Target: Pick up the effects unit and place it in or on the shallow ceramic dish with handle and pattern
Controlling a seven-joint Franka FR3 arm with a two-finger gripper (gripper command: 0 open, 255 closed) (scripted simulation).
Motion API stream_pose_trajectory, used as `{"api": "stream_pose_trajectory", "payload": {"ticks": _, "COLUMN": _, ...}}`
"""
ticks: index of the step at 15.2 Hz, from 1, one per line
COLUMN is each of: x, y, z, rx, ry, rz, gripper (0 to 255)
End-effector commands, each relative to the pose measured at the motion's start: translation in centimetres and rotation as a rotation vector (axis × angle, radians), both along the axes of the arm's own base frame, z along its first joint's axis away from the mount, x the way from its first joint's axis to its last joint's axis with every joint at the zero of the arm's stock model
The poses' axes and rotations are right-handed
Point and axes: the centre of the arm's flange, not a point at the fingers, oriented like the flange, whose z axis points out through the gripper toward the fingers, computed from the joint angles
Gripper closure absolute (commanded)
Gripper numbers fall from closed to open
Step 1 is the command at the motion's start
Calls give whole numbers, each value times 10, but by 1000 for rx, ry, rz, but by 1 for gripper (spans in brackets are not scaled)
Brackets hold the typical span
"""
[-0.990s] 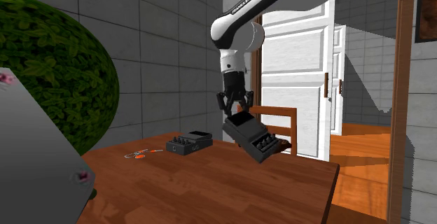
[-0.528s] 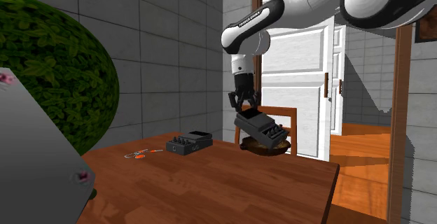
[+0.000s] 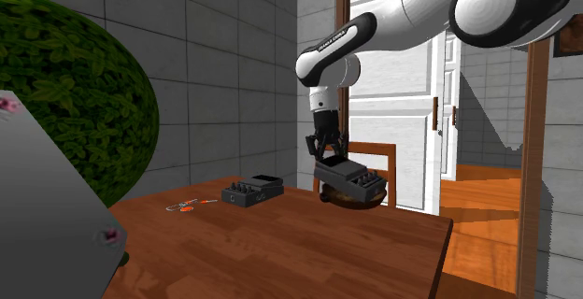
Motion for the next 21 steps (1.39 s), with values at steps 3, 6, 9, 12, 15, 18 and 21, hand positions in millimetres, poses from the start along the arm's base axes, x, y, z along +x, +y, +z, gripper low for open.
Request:
{"api": "stream_pose_trajectory", "payload": {"ticks": 3, "x": 0, "y": -1, "z": -21, "rx": -1, "ry": 0, "rz": 0, "gripper": 255}}
{"api": "stream_pose_trajectory", "payload": {"ticks": 6, "x": 0, "y": -1, "z": -30, "rx": -1, "ry": 0, "rz": 0, "gripper": 255}}
{"api": "stream_pose_trajectory", "payload": {"ticks": 9, "x": 0, "y": -1, "z": -30, "rx": -1, "ry": 0, "rz": 0, "gripper": 255}}
{"api": "stream_pose_trajectory", "payload": {"ticks": 12, "x": 0, "y": -1, "z": -30, "rx": -1, "ry": 0, "rz": 0, "gripper": 255}}
{"api": "stream_pose_trajectory", "payload": {"ticks": 15, "x": 0, "y": -1, "z": -30, "rx": -1, "ry": 0, "rz": 0, "gripper": 0}}
{"api": "stream_pose_trajectory", "payload": {"ticks": 18, "x": 0, "y": -1, "z": -30, "rx": -1, "ry": 0, "rz": 0, "gripper": 0}}
{"api": "stream_pose_trajectory", "payload": {"ticks": 21, "x": 4, "y": -5, "z": 9, "rx": -1, "ry": 0, "rz": 0, "gripper": 0}}
